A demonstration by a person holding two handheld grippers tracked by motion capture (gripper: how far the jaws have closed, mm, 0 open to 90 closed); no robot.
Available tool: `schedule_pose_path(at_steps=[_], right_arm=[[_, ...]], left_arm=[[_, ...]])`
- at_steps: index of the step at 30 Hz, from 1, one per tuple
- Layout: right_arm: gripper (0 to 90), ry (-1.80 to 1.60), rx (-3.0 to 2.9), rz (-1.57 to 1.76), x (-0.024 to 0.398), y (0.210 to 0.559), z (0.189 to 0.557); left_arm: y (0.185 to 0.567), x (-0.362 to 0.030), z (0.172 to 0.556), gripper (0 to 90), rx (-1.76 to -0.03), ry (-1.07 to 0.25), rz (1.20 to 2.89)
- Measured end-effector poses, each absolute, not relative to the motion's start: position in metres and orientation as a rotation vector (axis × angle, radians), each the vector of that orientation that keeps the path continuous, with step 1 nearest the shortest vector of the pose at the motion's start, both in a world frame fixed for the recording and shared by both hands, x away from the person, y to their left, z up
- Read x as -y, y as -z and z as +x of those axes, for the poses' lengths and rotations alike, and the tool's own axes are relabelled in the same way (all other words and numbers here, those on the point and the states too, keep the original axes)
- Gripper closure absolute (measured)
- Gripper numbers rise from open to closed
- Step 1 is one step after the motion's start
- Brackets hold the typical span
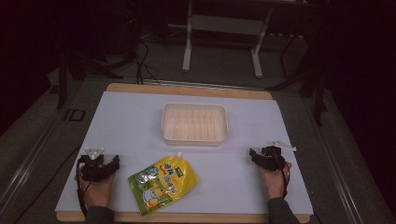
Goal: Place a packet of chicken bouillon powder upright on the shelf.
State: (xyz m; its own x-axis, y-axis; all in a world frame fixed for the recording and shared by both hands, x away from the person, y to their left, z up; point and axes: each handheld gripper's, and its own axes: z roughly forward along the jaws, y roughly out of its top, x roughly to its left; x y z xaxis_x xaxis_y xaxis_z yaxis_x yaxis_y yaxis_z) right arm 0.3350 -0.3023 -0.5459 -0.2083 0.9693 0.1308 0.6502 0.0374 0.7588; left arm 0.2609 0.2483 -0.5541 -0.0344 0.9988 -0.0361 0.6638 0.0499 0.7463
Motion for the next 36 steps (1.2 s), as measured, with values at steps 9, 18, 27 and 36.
schedule_pose_path(at_steps=[9,18,27,36], right_arm=[[50.5,-1.136,-2.067,1.543,0.271,0.531,0.328],[52.0,-1.211,-2.202,1.450,0.237,0.516,0.327],[51.7,-1.260,-2.342,1.365,0.198,0.514,0.324],[49.4,-1.295,-2.448,1.306,0.165,0.519,0.318]], left_arm=[[0.553,-0.241,0.256,45.9,-1.658,-0.805,1.721],[0.553,-0.240,0.256,47.1,-1.645,-0.806,1.732],[0.553,-0.240,0.256,46.9,-1.640,-0.812,1.736],[0.553,-0.239,0.255,46.9,-1.636,-0.823,1.742]])
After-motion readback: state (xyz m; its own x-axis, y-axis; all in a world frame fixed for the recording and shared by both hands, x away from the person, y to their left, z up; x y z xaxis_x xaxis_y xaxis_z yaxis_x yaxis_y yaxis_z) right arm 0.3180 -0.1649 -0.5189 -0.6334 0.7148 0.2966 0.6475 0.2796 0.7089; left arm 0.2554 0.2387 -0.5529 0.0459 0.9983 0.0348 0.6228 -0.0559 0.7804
